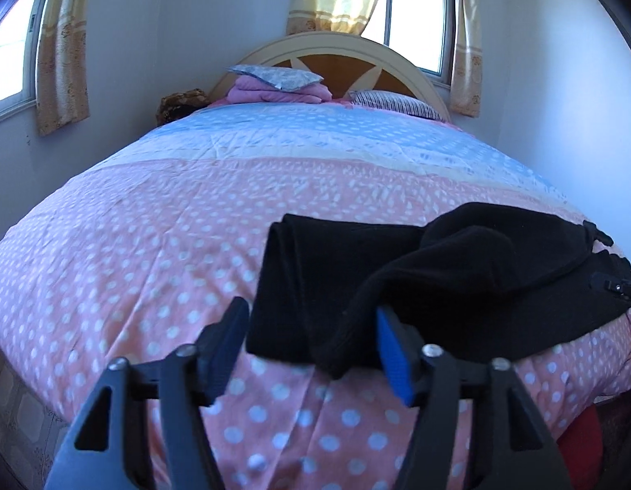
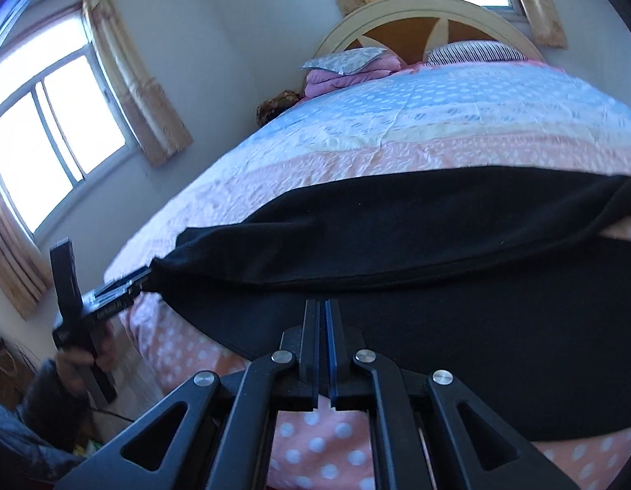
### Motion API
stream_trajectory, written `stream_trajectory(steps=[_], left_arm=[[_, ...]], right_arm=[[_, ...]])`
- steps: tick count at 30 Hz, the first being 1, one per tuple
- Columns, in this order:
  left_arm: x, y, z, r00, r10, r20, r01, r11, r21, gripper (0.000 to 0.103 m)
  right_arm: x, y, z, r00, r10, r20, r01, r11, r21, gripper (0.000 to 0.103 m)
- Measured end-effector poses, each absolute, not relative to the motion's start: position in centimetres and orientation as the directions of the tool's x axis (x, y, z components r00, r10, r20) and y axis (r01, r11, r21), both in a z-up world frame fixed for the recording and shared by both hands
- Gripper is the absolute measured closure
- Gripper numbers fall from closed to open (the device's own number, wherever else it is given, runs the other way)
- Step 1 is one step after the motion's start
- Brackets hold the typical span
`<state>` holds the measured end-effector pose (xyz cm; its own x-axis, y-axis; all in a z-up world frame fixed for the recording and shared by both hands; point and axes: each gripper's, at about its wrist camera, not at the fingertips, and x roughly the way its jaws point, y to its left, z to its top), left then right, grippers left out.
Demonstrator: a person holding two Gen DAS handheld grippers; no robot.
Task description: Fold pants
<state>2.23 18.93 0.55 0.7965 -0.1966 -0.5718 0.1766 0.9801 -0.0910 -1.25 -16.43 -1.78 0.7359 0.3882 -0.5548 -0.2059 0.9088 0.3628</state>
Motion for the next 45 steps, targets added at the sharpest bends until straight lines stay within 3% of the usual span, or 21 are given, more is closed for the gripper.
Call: stream_trajectory(steps=[5, 9, 14, 17, 19, 21, 24, 29, 32, 33, 37, 39, 45], left_arm=[[0.5, 19.1, 1.1, 0.789, -0.182, -0.587, 0.167, 0.983, -0.080, 0.036], [-1.4, 17.5, 2.1, 0.768, -0.289, -0.572, 0.270, 0.955, -0.120, 0.036], [-1.4, 15.8, 1.4, 0.642, -0.537, -0.547, 0.380, 0.842, -0.382, 0.036], [0.1, 16.3, 0.0, 0.638, -0.551, -0.538, 0.290, 0.819, -0.494, 0.023], [1.0, 16.9, -0.6, 0.661, -0.513, -0.548, 0.191, 0.820, -0.539, 0.017], [1.7, 17.5, -1.1, 0.667, -0.505, -0.547, 0.116, 0.796, -0.593, 0.008], [2.3, 17.9, -1.4, 0.674, -0.519, -0.526, 0.078, 0.757, -0.648, 0.006], [2.7, 19.6, -1.0, 0.742, -0.509, -0.436, 0.014, 0.662, -0.749, 0.006], [3.3, 19.8, -1.4, 0.739, -0.521, -0.428, -0.009, 0.627, -0.779, 0.008], [3.7, 19.9, -1.6, 0.737, -0.519, -0.433, -0.021, 0.623, -0.782, 0.015], [4.4, 20.1, -2.3, 0.715, -0.554, -0.425, -0.009, 0.601, -0.799, 0.074], [4.5, 20.4, -2.6, 0.716, -0.564, -0.411, 0.000, 0.589, -0.808, 0.086], [4.7, 20.8, -1.4, 0.728, -0.523, -0.445, 0.015, 0.660, -0.751, 0.090]], right_arm=[[-0.7, -17.1, -3.0, 0.729, 0.465, -0.502, -0.168, 0.833, 0.527, 0.099], [-0.5, -17.3, -3.3, 0.721, 0.535, -0.440, -0.161, 0.747, 0.645, 0.099], [-0.4, -15.8, -2.3, 0.708, 0.594, -0.381, -0.230, 0.705, 0.671, 0.098], [-0.4, -15.3, -2.2, 0.708, 0.609, -0.358, -0.241, 0.684, 0.688, 0.095], [-0.5, -15.1, -2.5, 0.702, 0.623, -0.346, -0.243, 0.666, 0.705, 0.075], [-0.9, -15.2, -3.1, 0.695, 0.644, -0.320, -0.244, 0.630, 0.738, 0.017], [-1.8, -15.4, -3.4, 0.711, 0.651, -0.266, -0.256, 0.592, 0.764, 0.014], [-2.1, -15.1, -2.8, 0.726, 0.601, -0.334, -0.228, 0.669, 0.708, 0.014], [-2.2, -15.2, -2.9, 0.725, 0.594, -0.349, -0.231, 0.687, 0.689, 0.014], [-2.3, -15.1, -3.0, 0.725, 0.589, -0.357, -0.230, 0.695, 0.681, 0.014], [-2.4, -14.7, -3.4, 0.729, 0.555, -0.401, -0.216, 0.742, 0.634, 0.015], [-2.4, -14.8, -3.6, 0.729, 0.548, -0.409, -0.209, 0.747, 0.631, 0.015], [-2.2, -16.4, -4.0, 0.741, 0.527, -0.416, -0.164, 0.743, 0.649, 0.015]])
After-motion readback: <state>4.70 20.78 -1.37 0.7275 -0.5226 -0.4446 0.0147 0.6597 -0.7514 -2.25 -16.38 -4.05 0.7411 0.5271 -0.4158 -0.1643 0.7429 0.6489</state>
